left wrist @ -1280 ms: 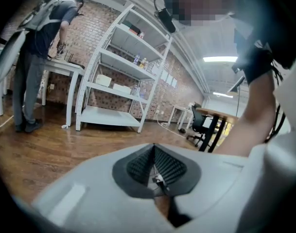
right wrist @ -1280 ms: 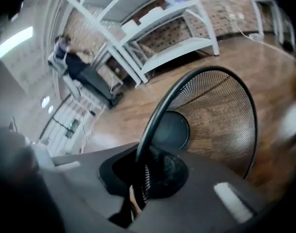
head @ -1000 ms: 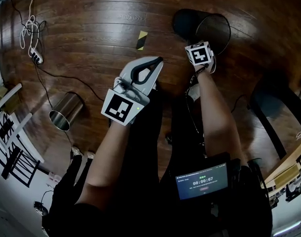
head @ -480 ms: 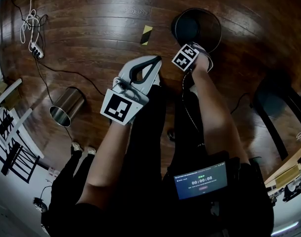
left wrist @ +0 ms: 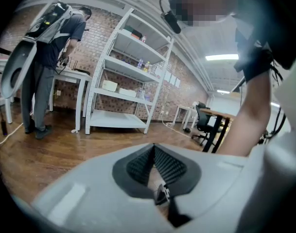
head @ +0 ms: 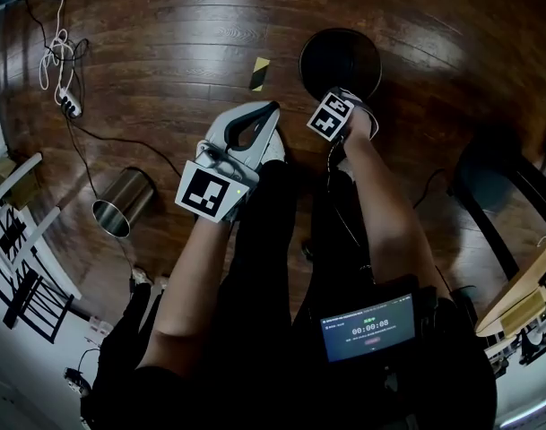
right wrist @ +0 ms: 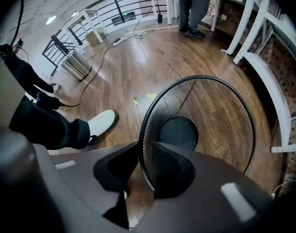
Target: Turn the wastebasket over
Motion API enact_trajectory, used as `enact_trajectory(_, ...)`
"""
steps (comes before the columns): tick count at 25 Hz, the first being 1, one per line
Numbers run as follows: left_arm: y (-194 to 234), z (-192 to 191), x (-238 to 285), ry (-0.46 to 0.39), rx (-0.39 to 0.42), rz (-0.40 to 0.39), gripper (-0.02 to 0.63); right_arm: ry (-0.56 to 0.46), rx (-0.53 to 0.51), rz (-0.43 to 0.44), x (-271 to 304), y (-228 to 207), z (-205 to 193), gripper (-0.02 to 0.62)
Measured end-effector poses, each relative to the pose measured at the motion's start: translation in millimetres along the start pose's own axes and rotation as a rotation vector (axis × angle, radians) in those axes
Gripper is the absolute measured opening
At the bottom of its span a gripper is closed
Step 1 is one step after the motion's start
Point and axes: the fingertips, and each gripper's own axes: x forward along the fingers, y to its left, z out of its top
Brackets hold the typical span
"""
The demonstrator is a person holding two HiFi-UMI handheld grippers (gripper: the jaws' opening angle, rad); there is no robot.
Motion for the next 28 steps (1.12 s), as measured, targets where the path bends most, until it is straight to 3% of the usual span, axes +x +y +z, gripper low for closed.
enact_trajectory(5,-22,30,-3,-0.023,0.050,-0.039,0.000,-0.174,0.073,-0.032,-69,-3,19,0.049)
enact_trajectory(6,-29,39,-6,-0.027,0.059,-0.048,0.001,-0.255,0.113,-0.003,-94,0,27,0.011)
enact_trajectory(10,-66,79,-34,-0.019,0.099,-0.075,0.000,-0.755,0.292,0.169,-248,20,72,0.009)
enact_trajectory(12,-97,107,-56,-0.025,0.086,-0.098,0.000,-0.939,0.277,0.158,-349,35,77,0.009)
enact_trajectory(14,-136,143,-76,-0.021,0.094,-0.146,0.000,-1.060,0.234,0.119,-446,53,70,0.009)
enact_trajectory(17,-176,212,-92,-0.033,0.149,-0.214,0.000,-1.199,0.190,0.057,-566,64,66,0.009)
enact_trajectory(20,-209,266,-110,-0.110,0.183,-0.251,0.000,-1.312,0.190,-0.037,-650,83,56,0.009)
enact_trajectory(23,-243,289,-136,-0.177,0.221,-0.272,0.000,-1.410,0.190,-0.094,-698,126,45,0.009)
enact_trajectory(28,-283,327,-161,-0.258,0.292,-0.288,0.000,-1.466,0.167,-0.126,-761,161,30,0.009)
